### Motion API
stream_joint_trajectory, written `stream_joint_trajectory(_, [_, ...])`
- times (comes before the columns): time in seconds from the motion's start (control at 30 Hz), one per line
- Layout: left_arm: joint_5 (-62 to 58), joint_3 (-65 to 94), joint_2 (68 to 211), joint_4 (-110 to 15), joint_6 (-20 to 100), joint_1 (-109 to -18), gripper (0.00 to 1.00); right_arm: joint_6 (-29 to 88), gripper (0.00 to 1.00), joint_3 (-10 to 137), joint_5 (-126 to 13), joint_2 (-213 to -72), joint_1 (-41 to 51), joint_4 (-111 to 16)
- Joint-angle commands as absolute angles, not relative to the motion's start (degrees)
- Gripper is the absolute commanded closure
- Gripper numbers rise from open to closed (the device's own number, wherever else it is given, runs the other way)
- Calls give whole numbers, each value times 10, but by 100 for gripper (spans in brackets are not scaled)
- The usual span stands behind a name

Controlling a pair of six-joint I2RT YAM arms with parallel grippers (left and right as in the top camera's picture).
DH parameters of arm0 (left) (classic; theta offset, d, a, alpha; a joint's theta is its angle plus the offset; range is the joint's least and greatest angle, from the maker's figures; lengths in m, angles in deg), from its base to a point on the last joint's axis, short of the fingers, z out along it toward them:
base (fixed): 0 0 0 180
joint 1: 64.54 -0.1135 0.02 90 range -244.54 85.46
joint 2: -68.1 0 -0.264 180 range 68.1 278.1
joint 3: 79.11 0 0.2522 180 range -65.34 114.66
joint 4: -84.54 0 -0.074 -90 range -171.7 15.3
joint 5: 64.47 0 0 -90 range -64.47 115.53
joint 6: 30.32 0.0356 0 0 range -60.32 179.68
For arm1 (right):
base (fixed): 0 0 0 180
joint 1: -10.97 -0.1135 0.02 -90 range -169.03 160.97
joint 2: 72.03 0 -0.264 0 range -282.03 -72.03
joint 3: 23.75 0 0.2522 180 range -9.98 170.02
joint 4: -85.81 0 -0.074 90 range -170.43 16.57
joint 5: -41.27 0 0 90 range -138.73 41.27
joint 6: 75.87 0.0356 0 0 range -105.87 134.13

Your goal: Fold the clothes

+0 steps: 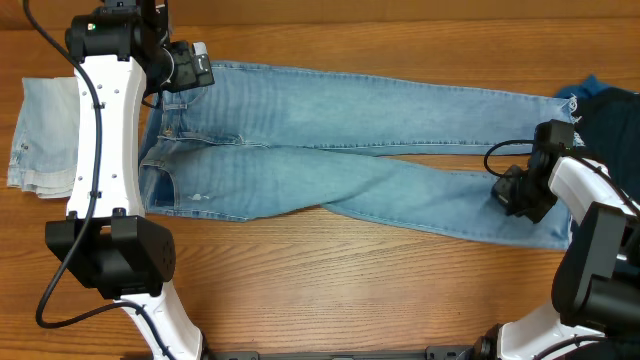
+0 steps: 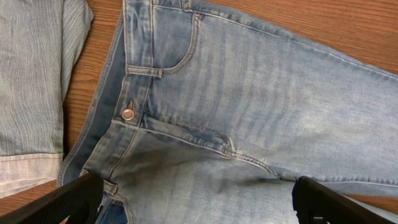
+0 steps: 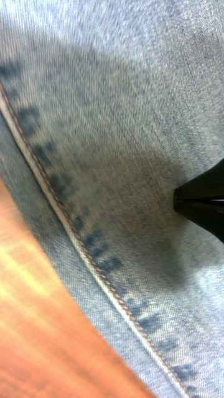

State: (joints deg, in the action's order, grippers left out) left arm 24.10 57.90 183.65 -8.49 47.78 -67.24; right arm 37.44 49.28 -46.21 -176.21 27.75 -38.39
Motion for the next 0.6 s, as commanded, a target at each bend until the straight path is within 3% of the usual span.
stream_joint_trajectory(0.0, [240, 578, 1833, -87, 478, -671, 0, 334, 96, 467, -392, -1841, 284, -449])
stream_joint_trajectory(0.23, [241, 578, 1833, -100, 472, -671, 0, 258, 96, 474, -372, -1843, 284, -562])
stream_joint_trajectory(0.37, [241, 584, 1830, -118, 473, -672, 0, 257, 96, 556, -379, -1840, 281, -482])
stream_joint_trajectory(0.4, [241, 587, 1827, -125, 473, -672, 0, 261, 78, 604, -387, -1836, 277, -429])
stream_joint_trajectory(0.47, [241, 592, 1823, -130, 473, -672, 0, 261, 62, 697, -433, -1831, 270, -336])
stream_joint_trajectory(0.57, [275, 599, 1822, -96, 480, -679, 0, 235, 56, 817, -556, -1831, 242, -195])
